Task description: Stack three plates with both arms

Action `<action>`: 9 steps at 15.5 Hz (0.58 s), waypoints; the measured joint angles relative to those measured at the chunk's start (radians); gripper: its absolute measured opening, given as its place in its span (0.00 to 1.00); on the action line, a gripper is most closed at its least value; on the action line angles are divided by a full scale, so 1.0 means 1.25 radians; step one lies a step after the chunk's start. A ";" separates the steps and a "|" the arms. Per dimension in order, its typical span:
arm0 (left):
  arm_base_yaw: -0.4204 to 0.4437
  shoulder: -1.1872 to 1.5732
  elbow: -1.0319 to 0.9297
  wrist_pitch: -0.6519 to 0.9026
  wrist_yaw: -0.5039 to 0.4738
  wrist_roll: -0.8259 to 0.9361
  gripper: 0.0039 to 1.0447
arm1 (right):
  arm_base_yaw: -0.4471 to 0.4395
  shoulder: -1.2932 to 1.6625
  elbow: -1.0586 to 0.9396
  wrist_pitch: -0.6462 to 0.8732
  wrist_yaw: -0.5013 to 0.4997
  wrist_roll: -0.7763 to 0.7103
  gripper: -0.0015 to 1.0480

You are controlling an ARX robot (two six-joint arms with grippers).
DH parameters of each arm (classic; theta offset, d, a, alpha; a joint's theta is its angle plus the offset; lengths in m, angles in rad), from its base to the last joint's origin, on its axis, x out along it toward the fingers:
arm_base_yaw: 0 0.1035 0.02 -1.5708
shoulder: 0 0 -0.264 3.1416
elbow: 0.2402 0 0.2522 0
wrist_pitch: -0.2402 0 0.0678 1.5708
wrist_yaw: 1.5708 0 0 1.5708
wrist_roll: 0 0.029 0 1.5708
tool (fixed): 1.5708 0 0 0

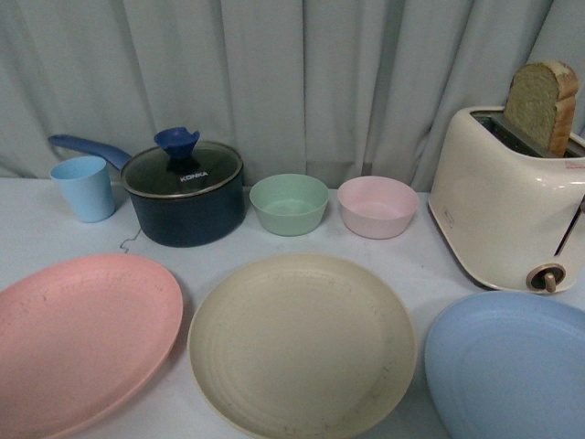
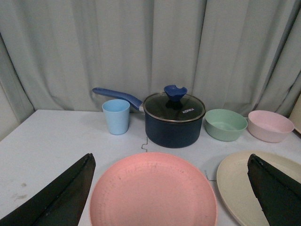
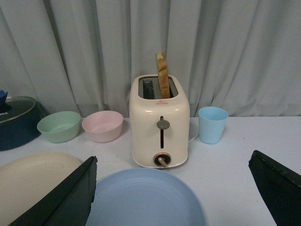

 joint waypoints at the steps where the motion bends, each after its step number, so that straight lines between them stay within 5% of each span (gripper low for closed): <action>1: 0.000 0.000 0.000 0.000 0.000 0.000 0.94 | 0.000 0.000 0.000 0.000 0.000 0.000 0.94; 9: 0.000 0.000 0.000 0.000 0.000 0.000 0.94 | 0.000 0.000 0.000 0.000 0.000 0.000 0.94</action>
